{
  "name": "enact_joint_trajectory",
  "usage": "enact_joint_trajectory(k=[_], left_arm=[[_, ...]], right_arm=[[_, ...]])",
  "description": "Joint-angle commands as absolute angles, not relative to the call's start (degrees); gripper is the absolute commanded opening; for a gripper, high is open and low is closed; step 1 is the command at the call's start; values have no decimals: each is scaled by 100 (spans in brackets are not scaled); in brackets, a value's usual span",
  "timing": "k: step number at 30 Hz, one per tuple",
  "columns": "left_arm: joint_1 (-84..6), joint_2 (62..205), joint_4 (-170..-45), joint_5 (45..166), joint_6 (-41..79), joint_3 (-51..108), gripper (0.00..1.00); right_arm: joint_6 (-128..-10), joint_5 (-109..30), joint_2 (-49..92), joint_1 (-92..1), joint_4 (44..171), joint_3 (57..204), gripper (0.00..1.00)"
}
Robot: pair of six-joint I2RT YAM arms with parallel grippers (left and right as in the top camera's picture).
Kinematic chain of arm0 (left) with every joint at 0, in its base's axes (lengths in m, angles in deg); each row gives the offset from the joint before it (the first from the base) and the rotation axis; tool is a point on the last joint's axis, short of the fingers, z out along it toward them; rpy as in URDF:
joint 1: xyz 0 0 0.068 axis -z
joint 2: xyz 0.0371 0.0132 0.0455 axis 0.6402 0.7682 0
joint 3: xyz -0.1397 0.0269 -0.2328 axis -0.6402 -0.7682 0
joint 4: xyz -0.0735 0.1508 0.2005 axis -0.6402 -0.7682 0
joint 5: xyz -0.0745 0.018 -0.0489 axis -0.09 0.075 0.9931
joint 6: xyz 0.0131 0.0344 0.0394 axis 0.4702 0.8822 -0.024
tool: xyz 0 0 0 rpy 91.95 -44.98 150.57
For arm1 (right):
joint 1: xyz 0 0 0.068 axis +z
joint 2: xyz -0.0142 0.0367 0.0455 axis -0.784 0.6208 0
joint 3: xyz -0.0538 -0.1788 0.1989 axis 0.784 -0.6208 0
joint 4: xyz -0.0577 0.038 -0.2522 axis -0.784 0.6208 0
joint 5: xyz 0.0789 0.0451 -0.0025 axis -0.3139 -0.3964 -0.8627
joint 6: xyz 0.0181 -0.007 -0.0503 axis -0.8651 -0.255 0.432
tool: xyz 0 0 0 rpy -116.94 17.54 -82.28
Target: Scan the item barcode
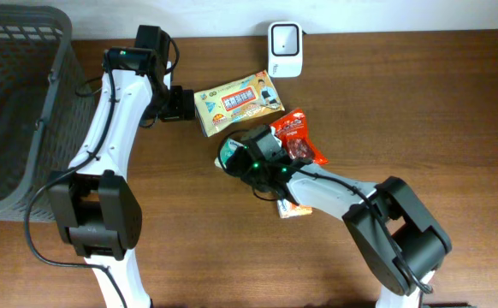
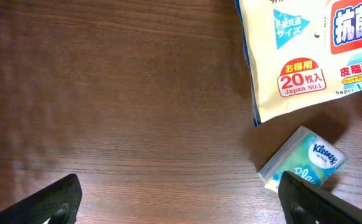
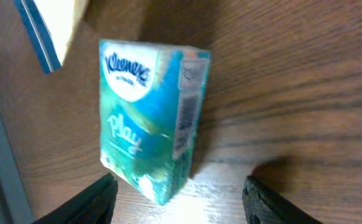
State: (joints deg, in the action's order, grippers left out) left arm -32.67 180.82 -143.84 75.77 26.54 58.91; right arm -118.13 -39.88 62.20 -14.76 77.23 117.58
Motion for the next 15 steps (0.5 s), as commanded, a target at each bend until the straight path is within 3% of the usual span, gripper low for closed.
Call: enact_joint_trajectory(k=[1,6,8,13,15], left_arm=[[-3296,18077,-14393,7531,2563,5880,99],[-3296,18077,-14393,7527,2563,5880,99],[-3296,18077,-14393,7529,2563,5880,99],[-3296,18077,-14389,7529,2563,5880,99],[-3296,18077,-14393,7527,2563,5880,99]], right_arm=[[-11881,-3909,6603,-1339,7507,11806,60],[-11916,-3809,6694,-1301,7452,11806,51],[-11916,-3658,6694,-1299,7542,11806,40],[-11892,-3485,6701,-1301,7588,11806,38],[-11879,-3455,6701,-1301,7629,11806,25]])
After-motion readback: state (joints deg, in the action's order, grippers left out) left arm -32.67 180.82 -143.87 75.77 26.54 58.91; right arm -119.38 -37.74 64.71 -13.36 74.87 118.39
